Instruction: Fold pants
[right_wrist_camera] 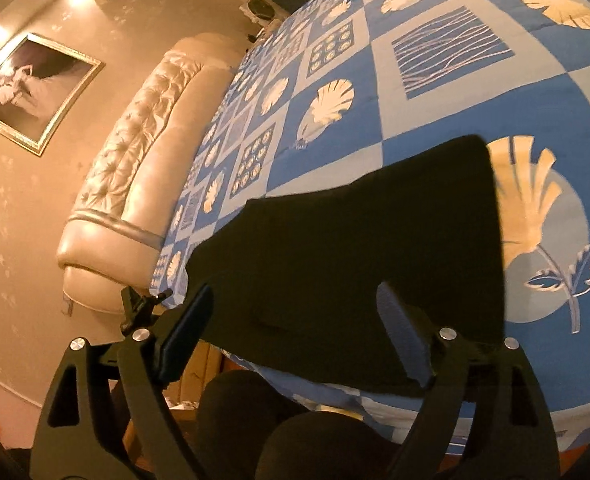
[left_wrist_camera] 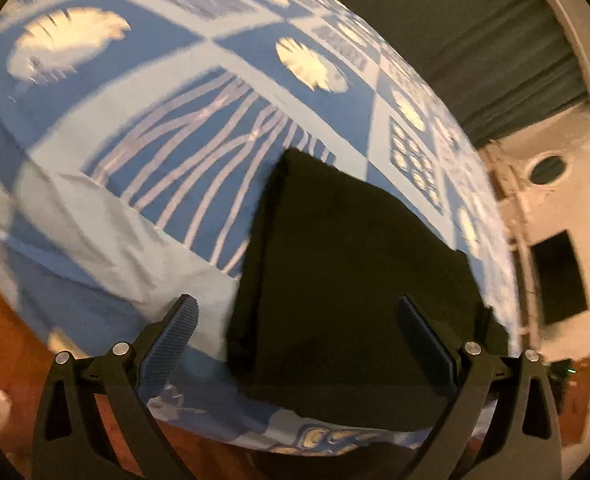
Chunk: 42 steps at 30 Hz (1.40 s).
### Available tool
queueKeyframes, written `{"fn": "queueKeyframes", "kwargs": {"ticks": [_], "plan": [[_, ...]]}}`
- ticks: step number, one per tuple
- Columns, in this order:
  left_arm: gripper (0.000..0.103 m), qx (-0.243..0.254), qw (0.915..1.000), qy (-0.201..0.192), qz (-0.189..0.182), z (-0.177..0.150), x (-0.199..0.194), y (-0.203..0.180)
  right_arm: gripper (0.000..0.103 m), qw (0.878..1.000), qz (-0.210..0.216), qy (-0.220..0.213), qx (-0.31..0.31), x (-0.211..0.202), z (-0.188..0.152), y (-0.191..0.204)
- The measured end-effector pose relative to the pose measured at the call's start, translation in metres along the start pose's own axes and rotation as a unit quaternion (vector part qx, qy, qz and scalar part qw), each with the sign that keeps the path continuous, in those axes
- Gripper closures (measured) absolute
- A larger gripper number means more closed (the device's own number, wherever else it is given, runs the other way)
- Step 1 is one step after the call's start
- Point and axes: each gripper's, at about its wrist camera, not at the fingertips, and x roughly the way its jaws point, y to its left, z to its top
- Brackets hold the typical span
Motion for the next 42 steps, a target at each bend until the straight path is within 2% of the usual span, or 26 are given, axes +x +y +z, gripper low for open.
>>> {"fn": "queueKeyframes", "kwargs": {"ticks": [4, 8, 13, 15, 16, 17, 21, 24, 29, 32, 37, 42], "plan": [[0.005, 0.006, 0.9995, 0.007, -0.031, 0.005, 0.009, 0.006, 0.018, 1.000, -0.003, 0.014, 0.010, 0.015, -0.007, -0.004], [0.005, 0.004, 0.9958, -0.006, -0.091, 0.005, 0.001, 0.013, 0.018, 0.999, -0.021, 0.025, -0.005, 0.022, -0.009, -0.003], [0.008, 0.013, 0.9900, 0.003, -0.140, -0.004, 0.002, 0.016, 0.017, 1.000, -0.017, 0.023, -0.003, 0.022, -0.010, -0.003], [0.037, 0.006, 0.9885, 0.010, -0.150, -0.010, 0.005, 0.016, 0.017, 1.000, -0.016, 0.023, -0.001, 0.022, -0.010, -0.003], [0.065, 0.003, 0.9912, 0.014, -0.132, -0.012, 0.008, 0.017, 0.017, 1.000, -0.016, 0.024, -0.001, 0.022, -0.010, -0.003], [0.085, -0.002, 0.9924, 0.016, -0.122, -0.014, 0.010, 0.020, 0.017, 1.000, -0.016, 0.024, -0.002, 0.023, -0.010, -0.003], [0.086, -0.010, 0.9895, 0.014, -0.144, -0.017, 0.006, 0.027, 0.017, 1.000, -0.016, 0.023, 0.001, 0.022, -0.010, -0.006], [0.089, 0.005, 0.9898, 0.007, -0.142, -0.015, -0.001, 0.016, 0.017, 1.000, -0.016, 0.020, 0.003, 0.020, -0.009, -0.008], [0.089, 0.024, 0.9853, -0.010, -0.169, -0.006, -0.025, -0.017, 0.017, 1.000, -0.017, 0.011, 0.011, 0.014, -0.006, -0.011], [0.089, 0.047, 0.9809, -0.016, -0.188, 0.000, -0.039, -0.056, 0.017, 1.000, -0.015, 0.003, 0.020, 0.010, -0.006, -0.014], [0.089, 0.094, 0.9681, -0.016, -0.232, 0.004, -0.055, -0.142, 0.017, 0.999, -0.011, -0.006, 0.030, 0.003, -0.004, -0.018], [0.089, 0.163, 0.9528, 0.014, -0.256, -0.009, -0.038, -0.249, 0.017, 0.999, -0.008, -0.013, 0.035, -0.001, -0.003, -0.020]]}}
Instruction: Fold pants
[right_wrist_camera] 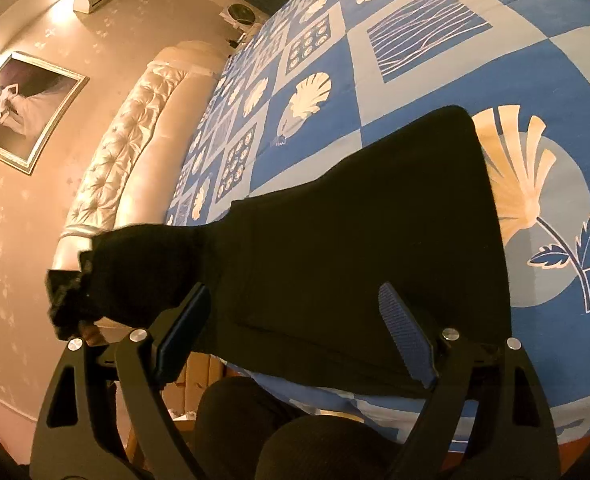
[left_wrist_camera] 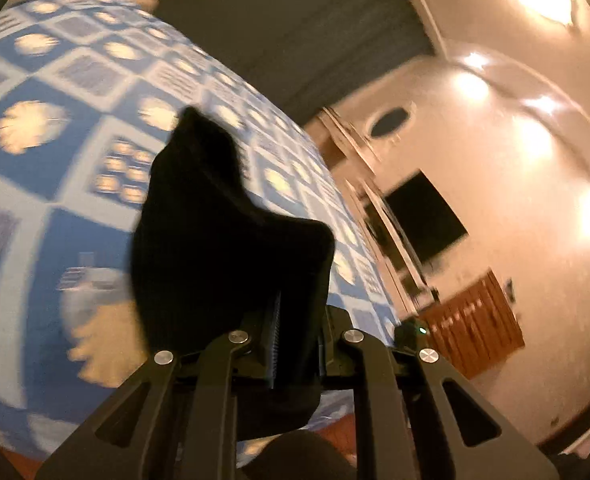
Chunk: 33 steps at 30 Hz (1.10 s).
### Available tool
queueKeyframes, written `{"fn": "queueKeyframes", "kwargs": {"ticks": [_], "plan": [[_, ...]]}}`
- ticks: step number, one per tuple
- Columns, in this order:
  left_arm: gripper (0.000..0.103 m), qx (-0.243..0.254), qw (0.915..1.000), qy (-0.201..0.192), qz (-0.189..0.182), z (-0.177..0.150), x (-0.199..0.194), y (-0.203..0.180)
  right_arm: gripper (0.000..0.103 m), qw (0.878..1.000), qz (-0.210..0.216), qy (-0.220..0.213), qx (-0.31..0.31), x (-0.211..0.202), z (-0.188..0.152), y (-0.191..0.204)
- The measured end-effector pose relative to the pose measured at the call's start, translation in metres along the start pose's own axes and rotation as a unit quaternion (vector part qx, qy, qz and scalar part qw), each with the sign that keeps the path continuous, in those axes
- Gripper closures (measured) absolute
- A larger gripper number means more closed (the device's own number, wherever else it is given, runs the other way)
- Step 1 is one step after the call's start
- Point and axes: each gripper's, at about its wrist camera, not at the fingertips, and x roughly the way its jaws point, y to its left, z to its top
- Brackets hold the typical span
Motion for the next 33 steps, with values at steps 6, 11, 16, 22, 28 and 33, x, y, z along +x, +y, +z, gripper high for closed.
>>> {"fn": "queueKeyframes", "kwargs": {"ticks": [6, 11, 16, 22, 28, 33], "plan": [[0.089, 0.048, 0.9958, 0.075, -0.021, -0.019, 0.105, -0.062, 0.017, 1.000, -0.001, -0.014, 0.010, -0.005, 0.002, -0.006], [0.089, 0.062, 0.9865, 0.151, -0.007, -0.061, 0.195, -0.070, 0.017, 0.999, -0.002, -0.032, 0.031, -0.015, 0.007, -0.019], [0.089, 0.090, 0.9730, 0.208, 0.044, -0.104, 0.248, -0.058, 0.017, 0.997, 0.011, -0.044, 0.058, -0.018, 0.009, -0.032], [0.070, 0.124, 0.9721, 0.192, 0.053, -0.121, 0.243, -0.067, 0.017, 0.997, 0.011, -0.054, 0.053, -0.018, 0.012, -0.031], [0.025, 0.143, 0.9831, 0.104, 0.047, -0.109, 0.175, -0.094, 0.017, 0.998, 0.016, -0.032, 0.046, -0.009, 0.010, -0.024], [0.019, 0.122, 0.9800, 0.035, 0.153, -0.092, 0.121, -0.053, 0.017, 0.999, 0.007, -0.001, 0.036, 0.008, 0.007, -0.017]]}}
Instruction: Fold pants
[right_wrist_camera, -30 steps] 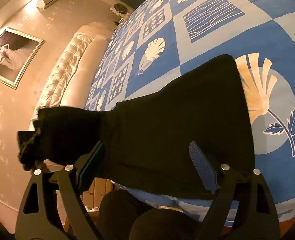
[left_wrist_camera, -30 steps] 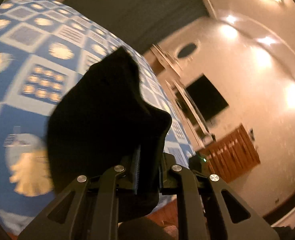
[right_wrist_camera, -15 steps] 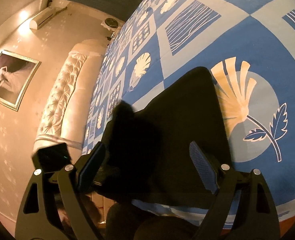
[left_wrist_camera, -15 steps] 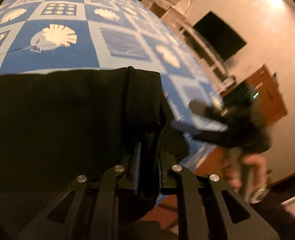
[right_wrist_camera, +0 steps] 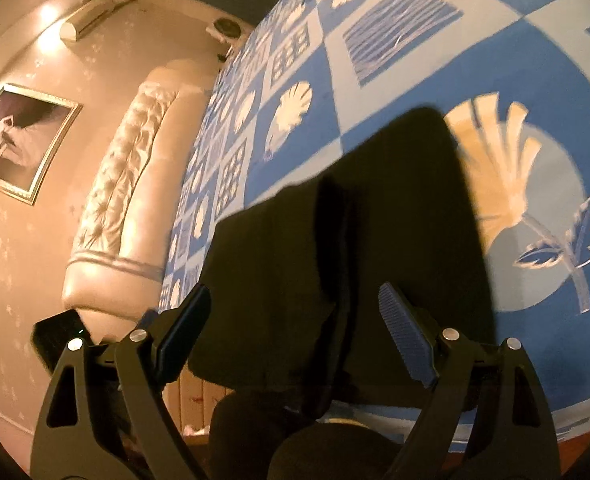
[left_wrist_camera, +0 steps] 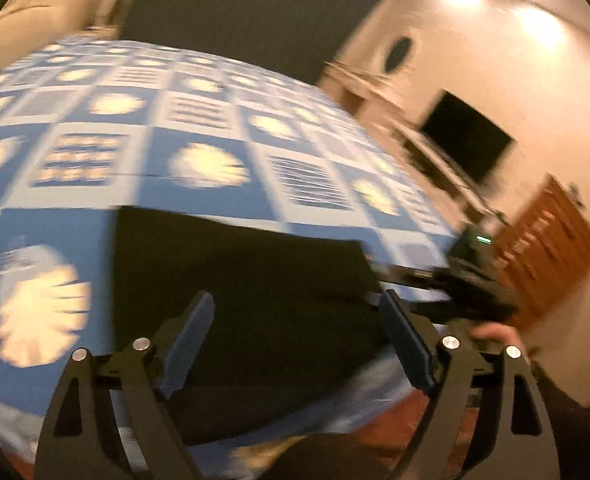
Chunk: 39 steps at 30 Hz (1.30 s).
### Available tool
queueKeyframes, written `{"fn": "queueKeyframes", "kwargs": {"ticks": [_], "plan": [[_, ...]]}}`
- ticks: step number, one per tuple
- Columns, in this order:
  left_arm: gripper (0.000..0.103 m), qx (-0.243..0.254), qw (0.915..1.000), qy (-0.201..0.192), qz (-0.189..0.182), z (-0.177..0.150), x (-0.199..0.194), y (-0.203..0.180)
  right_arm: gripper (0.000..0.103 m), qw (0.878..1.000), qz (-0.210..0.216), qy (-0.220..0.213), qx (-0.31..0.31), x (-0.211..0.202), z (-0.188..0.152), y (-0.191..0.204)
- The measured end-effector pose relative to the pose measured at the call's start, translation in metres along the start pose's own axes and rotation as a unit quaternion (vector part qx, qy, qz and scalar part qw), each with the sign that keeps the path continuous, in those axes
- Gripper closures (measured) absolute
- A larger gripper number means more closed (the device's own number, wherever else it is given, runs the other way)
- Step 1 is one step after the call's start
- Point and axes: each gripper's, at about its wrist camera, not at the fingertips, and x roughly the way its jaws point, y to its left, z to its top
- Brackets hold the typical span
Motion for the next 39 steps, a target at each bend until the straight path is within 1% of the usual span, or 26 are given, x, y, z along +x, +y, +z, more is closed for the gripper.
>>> {"fn": "queueKeyframes", "kwargs": {"ticks": [1, 2, 3, 4, 5, 6, 8, 9, 10, 11, 12, 13, 14, 15, 18, 20, 23, 25, 28, 31, 34, 36, 39], "plan": [[0.019, -0.017, 0.9997, 0.000, 0.020, -0.001, -0.002, 0.016, 0.016, 1.000, -0.002, 0.004, -0.006, 0.002, 0.000, 0.002], [0.019, -0.053, 0.9978, 0.001, 0.040, -0.005, -0.004, 0.040, 0.015, 1.000, -0.001, 0.010, -0.010, 0.006, 0.000, 0.004], [0.019, -0.076, 0.9962, -0.001, 0.043, -0.010, -0.007, 0.053, 0.015, 1.000, 0.001, 0.014, -0.013, 0.009, 0.001, 0.006], [0.019, -0.107, 0.9932, -0.002, 0.046, -0.014, -0.007, 0.068, 0.015, 1.000, -0.002, 0.021, -0.018, 0.013, 0.001, 0.008], [0.020, -0.153, 0.9867, 0.006, 0.055, -0.018, -0.004, 0.085, 0.015, 0.999, -0.001, 0.027, -0.020, 0.016, 0.001, 0.009], [0.020, -0.187, 0.9808, 0.015, 0.052, -0.019, -0.001, 0.096, 0.015, 0.999, 0.003, 0.037, -0.025, 0.020, 0.000, 0.010], [0.020, -0.243, 0.9694, 0.025, 0.020, -0.022, 0.003, 0.113, 0.015, 0.997, -0.001, 0.064, -0.043, 0.032, -0.004, 0.013], [0.020, -0.261, 0.9649, 0.025, 0.017, -0.024, 0.006, 0.118, 0.015, 0.996, -0.007, 0.069, -0.049, 0.037, -0.005, 0.015], [0.020, -0.268, 0.9629, 0.024, 0.019, -0.024, 0.006, 0.120, 0.015, 0.996, -0.012, 0.074, -0.056, 0.041, -0.007, 0.016], [0.020, -0.271, 0.9620, 0.026, 0.022, -0.024, 0.008, 0.121, 0.020, 0.995, -0.016, 0.076, -0.061, 0.042, -0.008, 0.017], [0.020, -0.266, 0.9630, 0.031, 0.026, -0.024, 0.010, 0.120, 0.037, 0.995, -0.024, 0.077, -0.065, 0.045, -0.009, 0.018], [0.019, -0.262, 0.9641, 0.034, 0.028, -0.025, 0.009, 0.119, 0.049, 0.995, -0.027, 0.078, -0.061, 0.046, -0.010, 0.016], [0.019, -0.253, 0.9663, 0.038, 0.031, -0.026, 0.007, 0.116, 0.075, 0.995, -0.029, 0.083, -0.053, 0.048, -0.009, 0.012], [0.019, -0.246, 0.9678, 0.039, 0.034, -0.025, 0.007, 0.114, 0.087, 0.995, -0.027, 0.090, -0.042, 0.050, -0.009, 0.006], [0.019, -0.231, 0.9713, 0.041, 0.042, -0.025, 0.007, 0.108, 0.090, 0.995, -0.016, 0.087, -0.039, 0.048, -0.010, 0.005], [0.019, -0.227, 0.9720, 0.042, 0.043, -0.025, 0.009, 0.109, 0.090, 0.996, -0.001, 0.081, -0.044, 0.040, -0.008, 0.012], [0.019, -0.225, 0.9726, 0.041, 0.044, -0.024, 0.009, 0.109, 0.091, 0.996, 0.005, 0.059, -0.071, 0.018, 0.003, 0.022], [0.019, -0.226, 0.9724, 0.042, 0.042, -0.023, 0.012, 0.109, 0.091, 0.996, 0.005, 0.047, -0.072, 0.005, 0.010, 0.021], [0.019, -0.226, 0.9721, 0.047, 0.041, -0.024, 0.016, 0.108, 0.091, 0.997, -0.007, 0.035, -0.067, -0.010, 0.017, 0.012], [0.019, -0.222, 0.9727, 0.056, 0.036, -0.025, 0.021, 0.105, 0.092, 0.997, -0.025, 0.033, -0.058, -0.019, 0.019, -0.002], [0.019, -0.211, 0.9748, 0.063, 0.037, -0.026, 0.025, 0.100, 0.092, 0.998, -0.032, 0.032, -0.048, -0.021, 0.017, -0.006], [0.019, -0.206, 0.9755, 0.070, 0.035, -0.027, 0.029, 0.097, 0.094, 0.997, -0.049, 0.029, -0.049, -0.024, 0.017, -0.010], [0.019, -0.199, 0.9759, 0.081, 0.038, -0.029, 0.035, 0.093, 0.096, 0.997, -0.059, 0.028, -0.040, -0.023, 0.017, -0.018]]}}
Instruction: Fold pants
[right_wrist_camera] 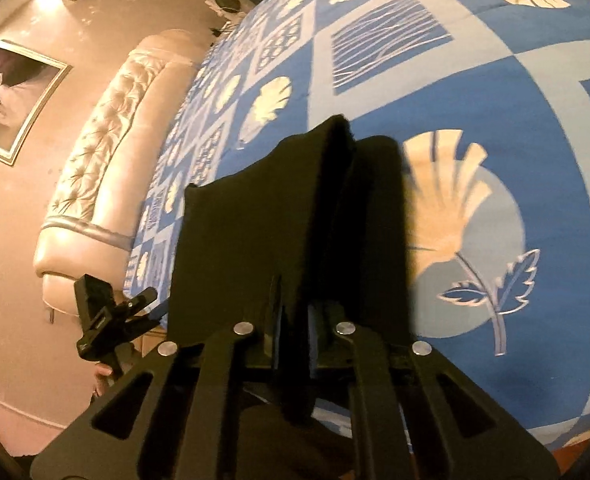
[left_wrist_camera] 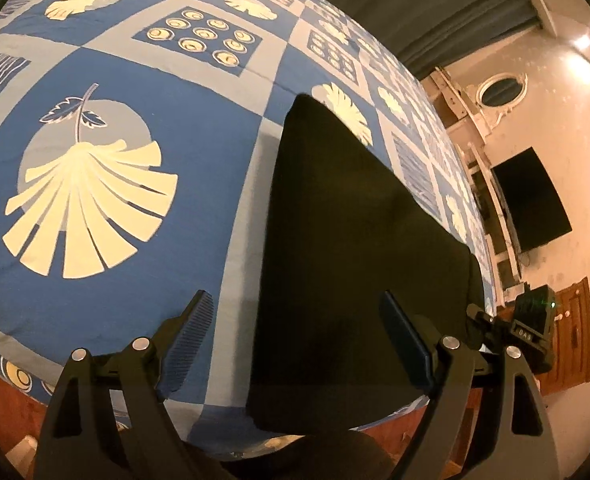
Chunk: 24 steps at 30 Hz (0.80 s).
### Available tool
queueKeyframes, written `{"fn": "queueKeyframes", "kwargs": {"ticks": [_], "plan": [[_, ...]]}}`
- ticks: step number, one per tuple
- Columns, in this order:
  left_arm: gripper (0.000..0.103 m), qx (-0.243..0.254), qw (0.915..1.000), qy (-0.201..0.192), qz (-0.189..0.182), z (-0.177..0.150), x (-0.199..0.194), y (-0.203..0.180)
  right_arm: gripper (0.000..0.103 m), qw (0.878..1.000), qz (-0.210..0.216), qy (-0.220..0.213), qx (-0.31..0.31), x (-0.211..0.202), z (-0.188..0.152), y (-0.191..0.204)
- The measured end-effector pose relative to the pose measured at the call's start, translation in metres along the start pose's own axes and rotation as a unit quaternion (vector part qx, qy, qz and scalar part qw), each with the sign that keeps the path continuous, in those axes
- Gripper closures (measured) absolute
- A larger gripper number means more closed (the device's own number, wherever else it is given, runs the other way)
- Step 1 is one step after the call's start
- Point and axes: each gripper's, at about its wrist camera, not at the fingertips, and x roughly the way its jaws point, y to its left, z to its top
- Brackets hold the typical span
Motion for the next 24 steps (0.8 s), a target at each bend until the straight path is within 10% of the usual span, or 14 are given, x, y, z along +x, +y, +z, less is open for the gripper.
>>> {"fn": "queueKeyframes", "kwargs": {"ticks": [10, 15, 24], "plan": [[0.019, 0.011, 0.9993, 0.015, 0.032, -0.006, 0.006, 0.001, 0.086, 0.999, 0.022, -0.003, 0.039, 0.001, -0.005, -0.020], [0.019, 0.010, 0.9990, 0.029, 0.033, -0.008, 0.007, 0.004, 0.025, 0.994, 0.045, -0.045, 0.086, -0.026, -0.010, -0.037], [0.019, 0.004, 0.9982, 0.057, 0.017, -0.011, 0.011, 0.009, 0.025, 0.993, 0.052, 0.027, 0.104, 0.005, -0.028, -0.044]]}}
